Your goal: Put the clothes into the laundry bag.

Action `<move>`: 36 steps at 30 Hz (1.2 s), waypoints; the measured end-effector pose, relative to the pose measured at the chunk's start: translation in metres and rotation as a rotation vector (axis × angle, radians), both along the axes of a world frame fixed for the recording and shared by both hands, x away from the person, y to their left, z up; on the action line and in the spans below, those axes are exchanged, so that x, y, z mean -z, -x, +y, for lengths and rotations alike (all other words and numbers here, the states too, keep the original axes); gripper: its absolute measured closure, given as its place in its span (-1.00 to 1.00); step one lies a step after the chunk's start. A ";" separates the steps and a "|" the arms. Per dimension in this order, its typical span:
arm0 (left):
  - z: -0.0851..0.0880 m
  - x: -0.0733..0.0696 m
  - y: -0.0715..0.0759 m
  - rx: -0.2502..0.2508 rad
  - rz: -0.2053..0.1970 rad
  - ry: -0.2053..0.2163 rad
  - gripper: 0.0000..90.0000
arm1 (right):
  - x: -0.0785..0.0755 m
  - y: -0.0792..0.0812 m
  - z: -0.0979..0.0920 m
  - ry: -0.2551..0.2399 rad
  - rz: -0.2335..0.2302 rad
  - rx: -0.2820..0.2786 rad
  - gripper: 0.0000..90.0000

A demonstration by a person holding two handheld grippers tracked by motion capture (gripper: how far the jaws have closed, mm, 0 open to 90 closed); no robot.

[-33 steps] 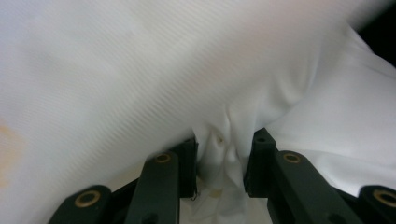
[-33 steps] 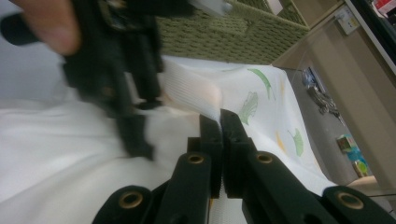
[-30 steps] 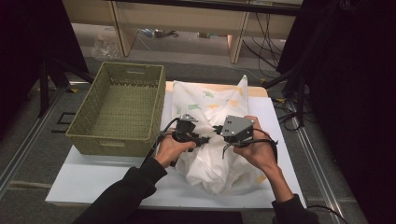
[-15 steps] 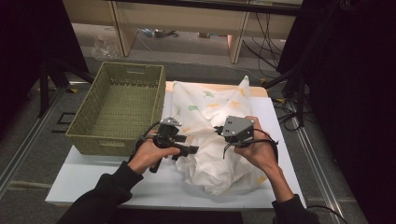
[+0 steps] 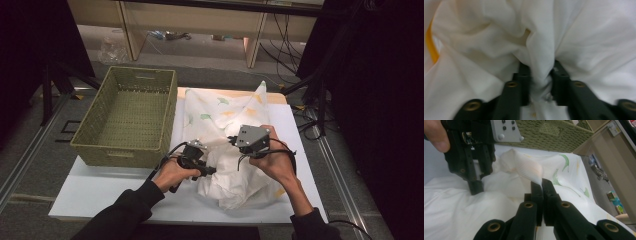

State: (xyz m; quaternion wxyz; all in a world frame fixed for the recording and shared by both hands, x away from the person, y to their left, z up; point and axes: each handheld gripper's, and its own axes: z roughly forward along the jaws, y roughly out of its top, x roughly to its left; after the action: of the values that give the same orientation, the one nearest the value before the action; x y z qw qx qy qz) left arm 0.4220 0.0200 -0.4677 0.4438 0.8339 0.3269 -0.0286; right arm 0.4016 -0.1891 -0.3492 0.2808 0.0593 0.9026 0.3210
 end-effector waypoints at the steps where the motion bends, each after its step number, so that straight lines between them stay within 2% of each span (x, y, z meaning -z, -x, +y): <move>1: -0.001 -0.003 0.000 0.000 -0.007 0.009 0.81 | 0.000 0.000 0.000 0.004 0.001 0.000 1.00; 2: -0.004 -0.008 0.001 -0.018 -0.015 0.036 0.84 | -0.001 0.000 -0.001 0.011 -0.013 0.009 1.00; 3: -0.005 -0.012 0.000 -0.015 -0.027 0.033 0.86 | -0.001 -0.001 -0.001 0.005 -0.013 -0.017 1.00; 5: -0.009 -0.020 -0.002 -0.028 -0.044 0.054 0.89 | -0.002 0.000 -0.002 0.001 -0.006 0.002 1.00; 6: -0.012 -0.023 -0.005 -0.024 -0.057 0.052 0.89 | -0.003 0.000 -0.002 0.020 -0.016 -0.012 1.00; 8: -0.015 -0.024 -0.012 -0.050 -0.061 0.063 0.90 | -0.006 0.001 0.000 0.043 -0.048 -0.052 1.00; 9: -0.016 -0.024 -0.015 -0.063 -0.060 0.067 0.91 | -0.007 0.006 0.001 0.029 -0.025 -0.019 1.00; 11: -0.017 -0.021 -0.024 -0.092 -0.069 0.062 0.91 | -0.010 0.007 0.001 0.038 -0.036 -0.029 1.00; 14: -0.017 -0.011 -0.036 -0.145 -0.042 0.083 0.88 | -0.010 0.007 0.000 0.029 -0.033 -0.019 1.00; 15: -0.016 -0.009 -0.038 -0.151 -0.035 0.072 0.86 | -0.008 0.007 -0.001 0.028 -0.017 -0.019 1.00; 16: -0.015 -0.007 -0.039 -0.146 -0.025 0.075 0.81 | -0.008 0.005 -0.002 0.042 -0.030 -0.024 1.00; 17: -0.014 -0.008 -0.037 -0.138 -0.019 0.078 0.74 | -0.005 0.004 -0.001 0.033 -0.013 -0.020 1.00; 18: -0.012 -0.011 -0.034 -0.134 -0.021 0.079 0.64 | -0.004 0.003 -0.002 0.042 -0.020 -0.026 1.00; 20: -0.005 -0.018 -0.026 -0.123 -0.034 0.052 0.33 | -0.002 0.003 -0.002 0.046 -0.011 -0.014 1.00; 21: -0.001 -0.022 -0.021 -0.110 -0.049 0.035 0.17 | -0.002 0.002 -0.003 0.041 -0.008 -0.013 1.00; 22: 0.003 -0.026 -0.017 -0.099 -0.082 0.001 0.01 | -0.001 0.002 -0.003 0.026 -0.003 -0.006 1.00; 23: 0.007 -0.029 -0.011 -0.103 -0.115 -0.029 -0.13 | -0.002 0.000 -0.005 0.044 -0.013 -0.011 1.00; 24: 0.012 -0.032 -0.004 -0.099 -0.126 -0.041 -0.21 | -0.002 0.002 -0.004 0.027 -0.001 -0.004 1.00; 27: 0.021 -0.035 0.009 -0.063 -0.069 -0.011 -0.38 | -0.001 0.001 -0.005 0.023 0.001 0.004 1.00; 28: 0.022 -0.036 0.015 -0.045 -0.066 -0.011 -0.43 | -0.002 0.000 -0.006 0.042 -0.016 -0.005 1.00; 31: 0.021 -0.036 0.033 0.027 -0.095 -0.031 -0.58 | -0.001 0.001 -0.005 0.042 -0.002 0.000 1.00; 34: 0.012 -0.029 0.043 0.067 -0.075 -0.006 -0.65 | -0.002 -0.001 -0.006 0.037 -0.006 0.002 1.00; 36: 0.003 -0.023 0.045 0.092 -0.077 -0.038 -0.65 | -0.002 0.000 -0.006 0.039 -0.007 0.001 1.00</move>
State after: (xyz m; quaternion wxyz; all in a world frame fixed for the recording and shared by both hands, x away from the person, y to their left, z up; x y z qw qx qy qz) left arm 0.3765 0.0231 -0.4451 0.4381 0.8569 0.2714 -0.0109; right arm 0.4020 -0.1947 -0.3475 0.2851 0.0533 0.9076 0.3034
